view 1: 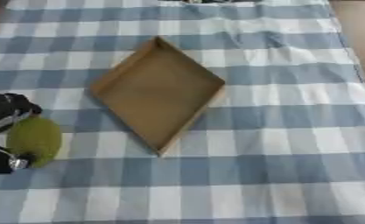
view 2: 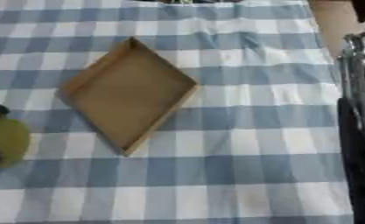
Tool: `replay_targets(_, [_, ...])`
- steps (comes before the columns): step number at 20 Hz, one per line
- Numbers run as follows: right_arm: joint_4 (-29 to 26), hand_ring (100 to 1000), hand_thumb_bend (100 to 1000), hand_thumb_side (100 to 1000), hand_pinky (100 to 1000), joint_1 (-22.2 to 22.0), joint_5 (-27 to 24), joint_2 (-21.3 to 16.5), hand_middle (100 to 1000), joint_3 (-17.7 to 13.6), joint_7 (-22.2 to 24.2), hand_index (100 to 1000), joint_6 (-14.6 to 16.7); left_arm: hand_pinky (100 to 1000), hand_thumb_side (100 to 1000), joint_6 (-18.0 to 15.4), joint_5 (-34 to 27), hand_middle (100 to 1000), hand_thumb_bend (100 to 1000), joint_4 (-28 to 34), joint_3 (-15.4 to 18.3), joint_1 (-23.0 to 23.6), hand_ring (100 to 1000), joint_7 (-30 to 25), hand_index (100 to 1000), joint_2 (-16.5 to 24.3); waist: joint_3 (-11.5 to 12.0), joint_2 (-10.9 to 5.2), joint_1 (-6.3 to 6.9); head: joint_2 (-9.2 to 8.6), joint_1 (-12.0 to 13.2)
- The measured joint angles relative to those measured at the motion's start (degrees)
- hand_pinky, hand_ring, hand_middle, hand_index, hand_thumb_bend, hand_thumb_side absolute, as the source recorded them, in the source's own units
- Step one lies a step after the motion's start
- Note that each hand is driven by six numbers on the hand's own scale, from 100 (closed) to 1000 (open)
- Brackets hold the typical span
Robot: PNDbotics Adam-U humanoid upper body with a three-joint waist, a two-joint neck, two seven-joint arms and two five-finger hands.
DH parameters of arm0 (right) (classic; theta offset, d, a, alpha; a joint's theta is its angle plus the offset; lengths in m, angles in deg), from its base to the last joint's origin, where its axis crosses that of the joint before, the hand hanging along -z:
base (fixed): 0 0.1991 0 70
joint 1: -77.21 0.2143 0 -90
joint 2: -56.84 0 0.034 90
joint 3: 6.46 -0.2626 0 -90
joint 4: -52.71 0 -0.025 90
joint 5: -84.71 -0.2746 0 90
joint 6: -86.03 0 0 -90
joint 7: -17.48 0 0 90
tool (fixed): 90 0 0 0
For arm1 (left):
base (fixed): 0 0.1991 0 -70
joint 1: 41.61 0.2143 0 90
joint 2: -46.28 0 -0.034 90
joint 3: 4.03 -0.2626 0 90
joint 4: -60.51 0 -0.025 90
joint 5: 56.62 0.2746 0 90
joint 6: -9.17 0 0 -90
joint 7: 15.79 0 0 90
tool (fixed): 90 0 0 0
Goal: Pick up objects on the table and place them in the box.
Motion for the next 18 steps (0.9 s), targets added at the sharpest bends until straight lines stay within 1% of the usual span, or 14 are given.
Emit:
replay_targets(2, [0.0, 800, 100, 573, 847, 0.0, -0.05, 0.07, 714, 0.0, 0.0, 799, 0.0, 712, 279, 0.02, -1.09, 628, 472, -0.61, -0.22, -0.25, 715, -0.26, 825, -0.39, -0.05, 0.0, 0.0, 0.0, 0.02])
replay_targets(4, [0.0, 800, 100, 576, 847, 0.0, -0.07, 0.11, 714, 0.0, -0.02, 799, 0.02, 664, 245, 0.0, -2.28, 559, 428, -1.13, -0.5, -0.59, 652, -0.33, 736, -0.46, -0.07, 0.0, -0.01, 0.0, 0.09])
replay_targets(5, [0.0, 800, 100, 573, 847, 0.0, -0.08, 0.12, 714, 0.0, -0.04, 799, 0.02, 664, 236, -0.01, -2.8, 559, 414, -1.31, -0.53, -0.72, 652, -0.3, 735, -0.65, -0.08, 0.0, -0.01, 0.0, 0.14])
replay_targets(6, [0.0, 800, 100, 573, 846, 0.0, -0.09, 0.13, 714, 0.0, -0.05, 799, 0.03, 610, 182, 0.01, -3.27, 509, 335, -1.52, -0.57, -0.9, 594, -0.13, 681, -0.87, -0.08, 0.0, -0.01, 0.0, 0.17])
replay_targets(7, [0.0, 799, 100, 573, 845, 0.0, -0.1, 0.15, 713, 0.0, -0.07, 799, 0.03, 569, 143, 0.09, -3.75, 483, 281, -1.64, -0.67, -1.04, 559, 0.12, 651, -0.93, -0.11, 0.0, -0.01, 0.0, 0.21])
replay_targets(8, [0.0, 799, 100, 573, 844, 0.0, -0.11, 0.21, 713, 0.0, -0.1, 799, 0.03, 550, 118, 0.2, -4.21, 470, 255, -1.82, -0.73, -1.1, 543, 0.53, 635, -1.03, -0.11, 0.0, 0.0, 0.0, 0.23])
replay_targets(9, [0.0, 798, 100, 574, 844, 0.0, -0.12, 0.28, 712, 0.0, -0.13, 800, 0.04, 525, 100, 0.37, -4.62, 461, 197, -1.89, -0.79, -1.2, 524, 1.05, 619, -1.17, -0.11, 0.0, 0.0, 0.0, 0.24])
replay_targets(11, [0.0, 798, 100, 574, 843, -0.01, -0.13, 0.37, 712, 0.0, -0.24, 800, 0.06, 492, 100, 0.7, -5.16, 446, 116, -1.92, -0.81, -1.43, 499, 2.41, 601, -1.36, -0.13, 0.0, 0.0, 0.01, 0.25])
replay_targets(13, [0.0, 797, 100, 574, 843, -0.01, -0.16, 0.38, 710, 0.0, -0.39, 800, 0.05, 456, 100, 0.96, -5.53, 433, 100, -1.93, -0.81, -1.45, 473, 4.0, 586, -1.37, -0.13, 0.0, 0.0, 0.01, 0.25])
replay_targets(18, [0.0, 795, 100, 574, 842, -0.02, -0.29, 0.38, 708, 0.0, -0.61, 801, 0.05, 443, 100, 1.69, -6.61, 453, 100, -1.44, -0.76, -1.45, 456, 7.7, 611, -1.38, -0.13, 0.0, 0.02, 0.02, 0.24])
